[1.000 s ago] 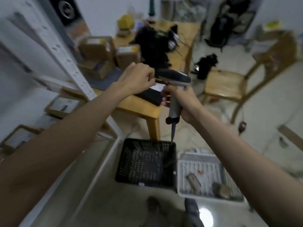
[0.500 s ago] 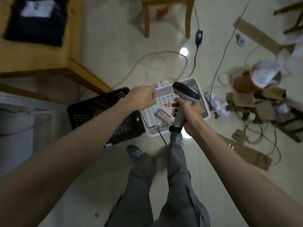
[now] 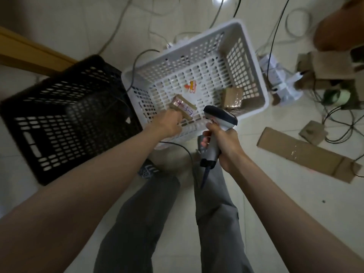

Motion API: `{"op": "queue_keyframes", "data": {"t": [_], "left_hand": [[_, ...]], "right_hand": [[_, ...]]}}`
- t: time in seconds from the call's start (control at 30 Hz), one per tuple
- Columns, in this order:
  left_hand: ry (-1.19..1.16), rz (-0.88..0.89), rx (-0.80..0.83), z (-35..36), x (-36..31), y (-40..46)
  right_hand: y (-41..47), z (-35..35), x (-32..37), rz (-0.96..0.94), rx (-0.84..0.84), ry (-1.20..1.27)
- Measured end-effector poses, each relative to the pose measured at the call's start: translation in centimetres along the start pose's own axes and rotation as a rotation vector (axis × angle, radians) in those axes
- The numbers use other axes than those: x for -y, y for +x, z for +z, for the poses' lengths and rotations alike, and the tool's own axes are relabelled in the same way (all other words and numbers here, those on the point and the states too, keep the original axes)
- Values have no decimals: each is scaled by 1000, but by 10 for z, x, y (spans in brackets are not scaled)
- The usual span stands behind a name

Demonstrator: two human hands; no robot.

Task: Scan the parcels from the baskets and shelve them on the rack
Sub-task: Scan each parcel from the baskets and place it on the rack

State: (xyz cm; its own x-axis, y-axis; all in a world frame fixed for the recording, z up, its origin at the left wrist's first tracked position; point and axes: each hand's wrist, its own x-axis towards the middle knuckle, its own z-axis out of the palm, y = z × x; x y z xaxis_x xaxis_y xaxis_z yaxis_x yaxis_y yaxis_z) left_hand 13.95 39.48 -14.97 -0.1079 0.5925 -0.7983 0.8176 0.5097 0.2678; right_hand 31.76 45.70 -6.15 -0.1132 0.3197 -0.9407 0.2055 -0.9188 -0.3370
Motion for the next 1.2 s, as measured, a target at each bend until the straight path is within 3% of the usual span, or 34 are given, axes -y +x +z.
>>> {"op": "queue_keyframes", "data": {"t": [0.33,0.53,0.73,0.9,1.2], "left_hand": [[32,-100,-95,83,38,145],[96,-84,-184,115,60,210],[198,-51,-165,126,84,257],[254,-94,-134,129,90,255],[-108,-89,-279,77,71,145]], "right_hand": [[125,-5,-25,77,130,8],[179,8,-24,130,111,-4],[217,17,-25,175,108,1],[222,19,-24,174,88,-5],[137,34,8,110,84,70]]}}
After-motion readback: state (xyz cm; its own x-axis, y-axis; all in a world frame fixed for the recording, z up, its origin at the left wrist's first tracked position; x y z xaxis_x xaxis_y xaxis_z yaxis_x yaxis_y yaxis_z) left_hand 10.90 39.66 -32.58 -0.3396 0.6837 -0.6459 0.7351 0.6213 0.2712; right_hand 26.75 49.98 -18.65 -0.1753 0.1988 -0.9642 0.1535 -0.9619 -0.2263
